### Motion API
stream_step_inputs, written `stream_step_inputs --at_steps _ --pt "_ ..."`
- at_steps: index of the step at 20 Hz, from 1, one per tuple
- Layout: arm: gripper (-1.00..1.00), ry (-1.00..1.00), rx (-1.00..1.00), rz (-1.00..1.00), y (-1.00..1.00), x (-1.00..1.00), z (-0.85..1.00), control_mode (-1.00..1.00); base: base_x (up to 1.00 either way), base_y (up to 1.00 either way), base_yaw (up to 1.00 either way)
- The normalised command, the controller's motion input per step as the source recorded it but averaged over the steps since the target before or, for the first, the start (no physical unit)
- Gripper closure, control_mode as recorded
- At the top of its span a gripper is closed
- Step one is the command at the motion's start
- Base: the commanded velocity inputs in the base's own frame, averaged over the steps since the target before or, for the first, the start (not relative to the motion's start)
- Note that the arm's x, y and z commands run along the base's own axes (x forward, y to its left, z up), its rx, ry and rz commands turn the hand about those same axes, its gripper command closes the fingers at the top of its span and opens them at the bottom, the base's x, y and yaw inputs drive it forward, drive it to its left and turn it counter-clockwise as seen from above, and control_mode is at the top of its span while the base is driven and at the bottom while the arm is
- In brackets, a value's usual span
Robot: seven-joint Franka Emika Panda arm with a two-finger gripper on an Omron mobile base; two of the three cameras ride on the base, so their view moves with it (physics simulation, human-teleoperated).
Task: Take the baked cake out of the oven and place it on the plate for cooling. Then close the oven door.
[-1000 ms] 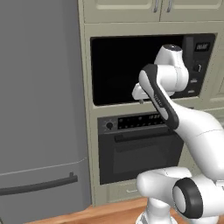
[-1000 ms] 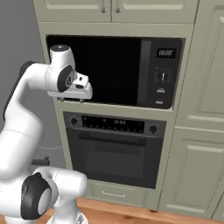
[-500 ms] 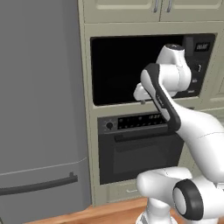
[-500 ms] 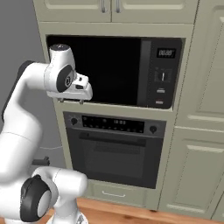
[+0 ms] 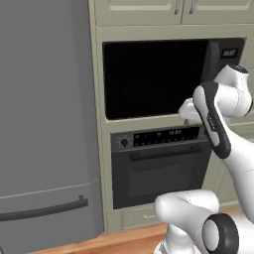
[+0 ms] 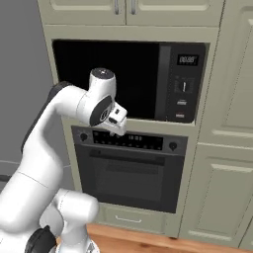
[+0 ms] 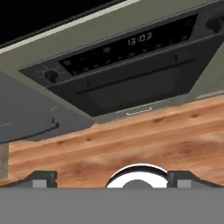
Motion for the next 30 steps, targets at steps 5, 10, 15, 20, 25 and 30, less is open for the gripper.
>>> stream_step_inputs --at_steps 5,10,15,20,25,30 --pt "-1.00 0.00 0.37 -0.51 -0.62 -0.02 -0.74 -1.00 0.00 0.00 0.00" --pt "-1.00 0.00 0.41 -0.47 -0.63 -0.03 -0.88 -1.00 0.00 0.00 0.00" --pt "-1.00 -0.03 0.35 -0.36 -0.40 0.06 -0.70 -1.00 0.00 0.00 0.00" --pt "-1.00 -0.14 0.25 -0.26 0.02 0.33 -0.67 -1.00 0.00 0.00 0.00" --pt "-1.00 -0.16 0.12 -0.20 0.10 0.50 -0.48 -1.00 0.00 0.00 0.00" --pt "-1.00 -0.12 0.00 -0.10 0.00 0.66 -0.27 -1.00 0.00 0.00 0.00"
